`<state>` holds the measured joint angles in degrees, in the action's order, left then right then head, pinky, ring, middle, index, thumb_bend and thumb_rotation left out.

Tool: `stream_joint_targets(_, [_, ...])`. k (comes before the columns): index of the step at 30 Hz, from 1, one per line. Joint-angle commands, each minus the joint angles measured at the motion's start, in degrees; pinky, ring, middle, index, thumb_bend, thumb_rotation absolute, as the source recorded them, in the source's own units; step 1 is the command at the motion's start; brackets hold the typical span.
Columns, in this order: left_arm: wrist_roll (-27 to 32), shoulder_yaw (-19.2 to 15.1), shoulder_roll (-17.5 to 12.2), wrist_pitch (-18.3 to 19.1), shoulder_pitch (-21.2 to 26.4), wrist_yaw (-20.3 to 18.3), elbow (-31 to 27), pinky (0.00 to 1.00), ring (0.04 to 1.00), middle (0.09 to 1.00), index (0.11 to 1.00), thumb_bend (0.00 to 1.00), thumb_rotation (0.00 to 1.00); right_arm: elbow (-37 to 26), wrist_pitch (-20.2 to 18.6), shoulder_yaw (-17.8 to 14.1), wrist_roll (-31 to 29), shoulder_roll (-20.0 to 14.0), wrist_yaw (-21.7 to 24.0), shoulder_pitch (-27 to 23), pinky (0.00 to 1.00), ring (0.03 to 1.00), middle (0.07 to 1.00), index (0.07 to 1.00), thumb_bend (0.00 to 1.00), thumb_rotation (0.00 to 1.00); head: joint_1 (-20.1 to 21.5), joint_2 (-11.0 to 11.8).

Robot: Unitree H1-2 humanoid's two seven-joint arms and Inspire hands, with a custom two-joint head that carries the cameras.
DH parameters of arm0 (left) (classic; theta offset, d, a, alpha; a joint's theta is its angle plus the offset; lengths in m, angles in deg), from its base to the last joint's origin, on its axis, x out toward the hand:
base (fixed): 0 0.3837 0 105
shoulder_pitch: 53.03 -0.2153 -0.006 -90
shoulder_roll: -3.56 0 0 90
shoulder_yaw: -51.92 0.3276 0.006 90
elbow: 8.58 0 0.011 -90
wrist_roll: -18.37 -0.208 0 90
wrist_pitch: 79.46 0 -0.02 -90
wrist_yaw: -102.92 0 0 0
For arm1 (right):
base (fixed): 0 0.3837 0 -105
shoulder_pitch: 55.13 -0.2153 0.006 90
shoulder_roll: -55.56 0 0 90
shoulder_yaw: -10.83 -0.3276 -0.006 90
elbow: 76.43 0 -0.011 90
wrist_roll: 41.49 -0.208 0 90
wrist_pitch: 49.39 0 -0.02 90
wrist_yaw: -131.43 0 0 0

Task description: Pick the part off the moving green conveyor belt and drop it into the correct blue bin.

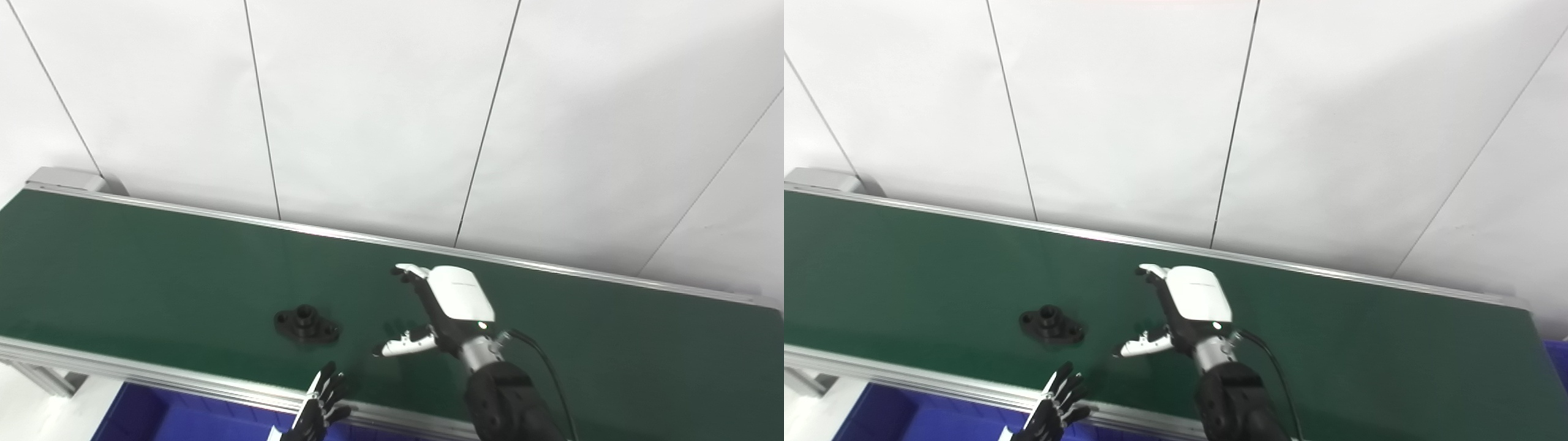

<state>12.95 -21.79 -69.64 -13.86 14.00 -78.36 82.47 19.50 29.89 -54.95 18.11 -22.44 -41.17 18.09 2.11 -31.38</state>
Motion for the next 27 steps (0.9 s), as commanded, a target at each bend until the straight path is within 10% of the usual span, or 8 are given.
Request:
stream_joint_targets(1, [-0.53, 0.38, 0.78, -2.07, -0.27, -0.04, -1.47, 0.82, 0.907, 0.939, 0.970, 0.98, 0.78, 0.60, -1.39, 1.08, 1.32, 1.22, -1.13, -3.40, 0.52, 0.671, 0.759, 0.809, 0.95, 0.41, -0.38, -0.20])
stream_joint_targets(13, [-1.20, 1.35, 1.99, -2.15, -1.13, 0.31, -2.27, 0.81, 0.904, 0.933, 0.967, 1.00, 0.76, 10.44, -2.81, 6.08, 3.60, 3.77, -3.69, -8.34, 0.49, 0.606, 0.715, 0.786, 0.95, 0.43, -1.80, -1.23])
stream_joint_targets(27, [-2.29, 2.38, 3.03, -1.93, -2.63, 0.59, -3.82, 0.80, 0.889, 0.919, 0.955, 1.00, 0.75, 17.23, -0.38, 8.60, 0.71, 4.32, -9.92, -10.10, 0.16, 0.223, 0.325, 0.646, 0.70, 0.28, -3.37, -2.61])
